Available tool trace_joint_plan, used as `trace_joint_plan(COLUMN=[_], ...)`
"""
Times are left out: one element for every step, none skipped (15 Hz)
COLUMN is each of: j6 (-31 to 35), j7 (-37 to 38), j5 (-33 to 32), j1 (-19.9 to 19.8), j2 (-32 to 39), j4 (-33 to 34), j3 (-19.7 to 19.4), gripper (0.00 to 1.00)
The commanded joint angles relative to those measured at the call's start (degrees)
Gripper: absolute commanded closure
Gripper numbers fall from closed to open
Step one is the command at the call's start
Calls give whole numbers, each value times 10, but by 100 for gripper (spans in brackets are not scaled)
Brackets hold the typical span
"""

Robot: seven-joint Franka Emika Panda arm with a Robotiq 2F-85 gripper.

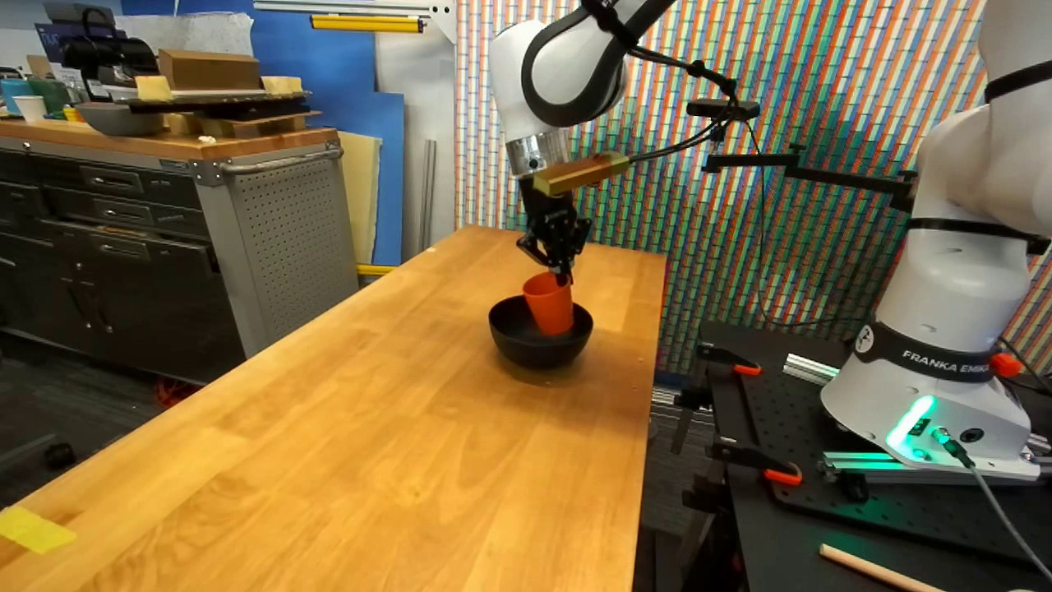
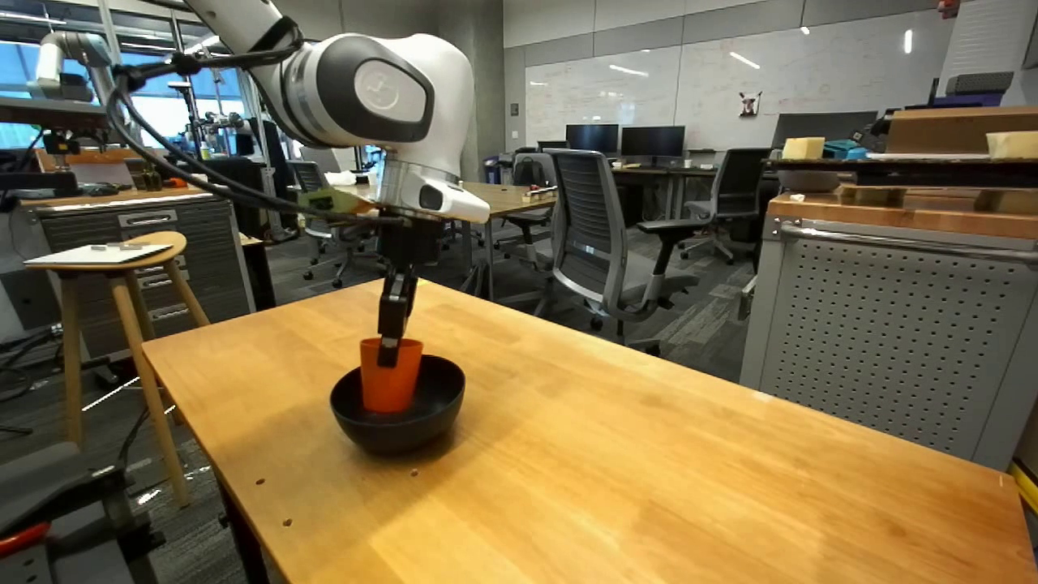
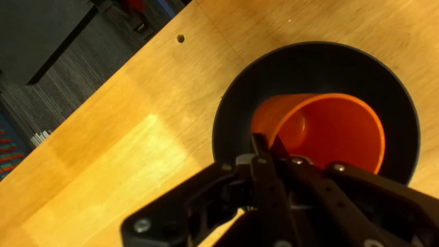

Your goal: Put the orange plastic cup inside the black bowl

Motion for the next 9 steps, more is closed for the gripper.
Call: trace_joint_plan(j6=[6,8,5,6,8,13,17,18,17], j7=[-42,-51,-61,-61,-61,-51,-41,-33,-28], j5=[59,72,85,89,88,71,53,31,7], j1=[-11,-11,-12,-9,-3,7,15,24,30], j2=[36,42,42,37,17,-14,-41,-82,-106], j4=[13,13,12,8,-4,-21,-34,-51,-56], j3=[1,1,1,0,1,-1,-2,-1,1], gripper=[99,70,70,63,56,47,40,33,24])
